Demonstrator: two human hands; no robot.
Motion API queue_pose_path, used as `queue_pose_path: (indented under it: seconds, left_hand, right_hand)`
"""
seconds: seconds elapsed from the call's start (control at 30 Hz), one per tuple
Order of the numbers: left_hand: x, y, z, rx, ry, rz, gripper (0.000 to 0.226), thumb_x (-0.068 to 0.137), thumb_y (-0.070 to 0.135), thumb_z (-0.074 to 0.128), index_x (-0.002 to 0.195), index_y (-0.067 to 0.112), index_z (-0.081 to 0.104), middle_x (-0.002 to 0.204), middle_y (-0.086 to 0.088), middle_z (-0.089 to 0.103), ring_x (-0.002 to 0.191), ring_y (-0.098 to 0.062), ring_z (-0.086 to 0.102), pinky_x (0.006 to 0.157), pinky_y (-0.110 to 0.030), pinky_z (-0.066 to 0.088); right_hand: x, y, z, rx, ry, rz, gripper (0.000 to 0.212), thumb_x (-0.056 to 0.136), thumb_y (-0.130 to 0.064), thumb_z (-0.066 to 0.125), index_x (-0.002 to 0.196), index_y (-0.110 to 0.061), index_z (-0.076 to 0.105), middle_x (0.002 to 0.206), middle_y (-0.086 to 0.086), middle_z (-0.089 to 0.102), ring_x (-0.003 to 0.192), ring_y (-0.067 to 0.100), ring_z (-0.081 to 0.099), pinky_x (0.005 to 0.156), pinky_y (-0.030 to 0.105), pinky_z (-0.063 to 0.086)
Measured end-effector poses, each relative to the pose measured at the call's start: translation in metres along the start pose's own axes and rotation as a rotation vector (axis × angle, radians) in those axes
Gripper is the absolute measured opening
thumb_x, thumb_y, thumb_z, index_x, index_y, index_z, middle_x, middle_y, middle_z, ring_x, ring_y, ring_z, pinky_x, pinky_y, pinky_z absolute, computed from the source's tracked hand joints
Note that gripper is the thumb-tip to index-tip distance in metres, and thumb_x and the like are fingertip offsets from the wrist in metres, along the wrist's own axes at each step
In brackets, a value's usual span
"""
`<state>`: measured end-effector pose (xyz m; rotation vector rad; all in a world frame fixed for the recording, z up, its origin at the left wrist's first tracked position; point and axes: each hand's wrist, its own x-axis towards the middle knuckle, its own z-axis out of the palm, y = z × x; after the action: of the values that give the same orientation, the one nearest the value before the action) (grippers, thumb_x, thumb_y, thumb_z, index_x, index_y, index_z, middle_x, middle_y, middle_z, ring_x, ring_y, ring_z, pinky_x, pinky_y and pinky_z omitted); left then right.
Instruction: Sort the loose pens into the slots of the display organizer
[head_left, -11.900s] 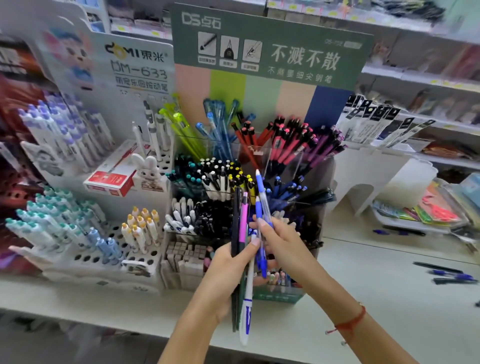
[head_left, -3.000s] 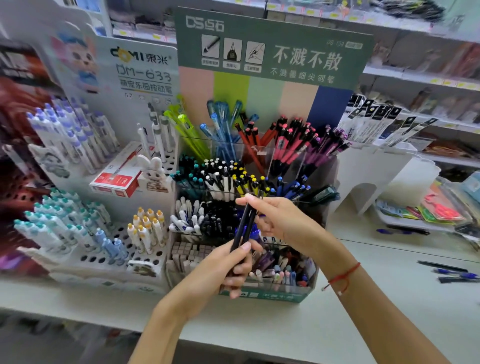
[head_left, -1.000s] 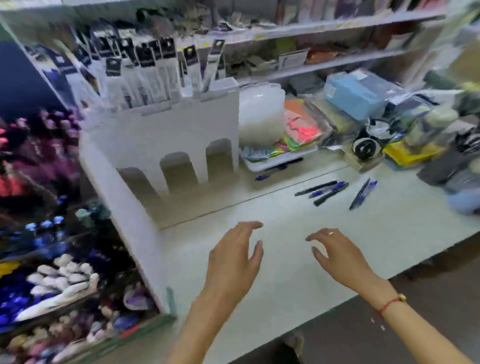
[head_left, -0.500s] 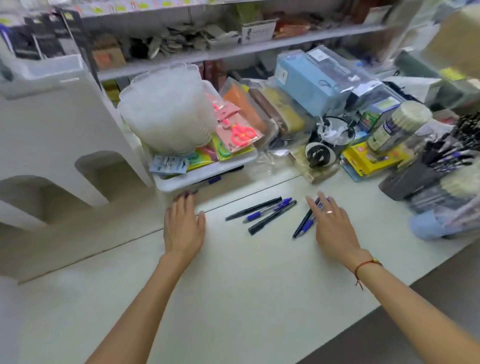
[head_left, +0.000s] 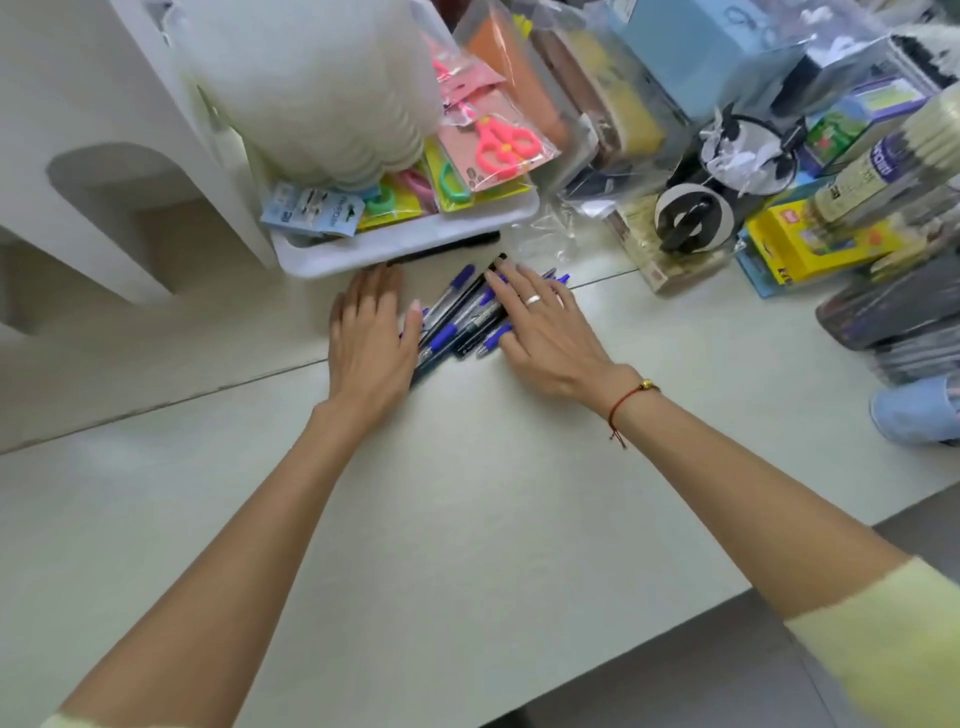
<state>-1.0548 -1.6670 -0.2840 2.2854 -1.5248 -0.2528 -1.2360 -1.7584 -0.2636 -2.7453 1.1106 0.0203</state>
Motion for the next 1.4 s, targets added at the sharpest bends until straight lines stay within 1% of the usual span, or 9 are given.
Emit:
queue_pose_path:
  seconds: [0.27,0.43,0.53,0.67,0.87,1.0,1.13,1.23,1.4]
  left_hand:
    - [-0.018,0.006,-0.003,-0.087,-0.034,0.029,0.065,0.095,0.061,0.024,0.14,0.018,0.043,0.15,0.001,0.038,0.139,-0.019,0.027,0.115,-0.041,0.019]
    - [-0.039,0.01,-0.007,-0.039,-0.075,0.125,0.094,0.081,0.068,0.055,0.152,0.018,0.019,0.16,0.002,0.015,0.146,-0.016,0.01,0.118,-0.033,0.008]
    - [-0.04,0.008,-0.009,-0.008,-0.152,0.111,0.101,0.081,0.071,0.051,0.154,0.018,0.004,0.162,0.001,0.002,0.148,-0.014,-0.001,0.12,-0.035,0.002]
    - [-0.037,0.001,-0.01,0.053,-0.287,0.217,0.088,0.084,0.074,0.038,0.153,0.024,0.016,0.161,0.003,0.009,0.148,-0.014,0.002,0.119,-0.036,-0.003]
    - [-0.057,0.001,-0.026,0.049,-0.239,0.312,0.066,0.085,0.059,0.039,0.143,0.027,0.043,0.141,0.003,0.047,0.131,-0.019,0.04,0.108,-0.032,0.029]
    - [-0.046,0.02,-0.035,0.165,-0.32,0.37,0.062,0.09,0.046,0.051,0.145,0.018,0.039,0.14,-0.002,0.047,0.129,-0.025,0.042,0.1,-0.036,0.038]
    - [-0.035,0.044,-0.034,0.384,-0.381,0.376,0.059,0.095,0.048,0.045,0.14,0.013,0.035,0.137,-0.006,0.042,0.123,-0.027,0.041,0.092,-0.037,0.039]
    - [-0.035,0.055,-0.032,0.461,-0.395,0.265,0.051,0.096,0.05,0.041,0.129,0.011,0.037,0.131,-0.006,0.042,0.118,-0.026,0.043,0.086,-0.035,0.039]
    - [-0.047,0.056,-0.037,0.468,-0.401,0.039,0.033,0.101,0.026,0.038,0.128,0.007,0.037,0.131,-0.007,0.044,0.118,-0.023,0.048,0.081,-0.032,0.044]
  right_hand:
    - [0.046,-0.014,0.003,0.088,0.097,0.045,0.063,0.085,-0.033,0.024,0.144,-0.014,0.037,0.141,0.007,0.045,0.126,0.025,0.038,0.099,0.036,0.023]
    - [0.032,-0.01,0.002,0.03,0.114,-0.02,0.06,0.083,-0.039,0.019,0.126,-0.019,0.055,0.13,0.008,0.048,0.123,0.024,0.038,0.1,0.036,0.019]
    - [0.002,-0.008,0.003,0.093,0.019,-0.059,0.062,0.083,-0.038,0.017,0.133,-0.02,0.049,0.143,0.006,0.042,0.136,0.023,0.03,0.107,0.035,0.016]
    - [-0.039,-0.013,-0.004,0.137,-0.133,-0.099,0.073,0.082,-0.039,0.008,0.15,-0.022,0.029,0.156,0.0,0.027,0.143,0.021,0.019,0.113,0.032,0.011]
    - [-0.066,0.017,-0.034,0.09,-0.272,0.006,0.076,0.087,-0.007,0.043,0.153,-0.024,0.01,0.161,-0.004,0.006,0.148,0.018,0.001,0.118,0.035,0.005]
    - [-0.076,0.031,-0.033,-0.058,-0.314,0.098,0.069,0.091,-0.012,0.043,0.153,-0.013,0.013,0.161,0.005,0.009,0.147,0.025,0.011,0.117,0.038,0.017]
    - [-0.084,0.026,-0.019,-0.136,-0.023,0.031,0.04,0.075,-0.013,0.074,0.113,-0.009,0.062,0.108,0.011,0.063,0.093,0.031,0.063,0.075,0.04,0.052]
    - [-0.089,0.02,-0.015,-0.138,0.021,0.025,0.027,0.071,-0.018,0.08,0.091,-0.017,0.062,0.084,0.0,0.058,0.072,0.021,0.058,0.061,0.031,0.047]
    - [-0.104,0.0,-0.022,-0.326,-0.151,-0.005,0.046,0.04,-0.004,0.086,0.074,-0.017,0.058,0.068,-0.001,0.053,0.053,0.016,0.052,0.044,0.025,0.021]
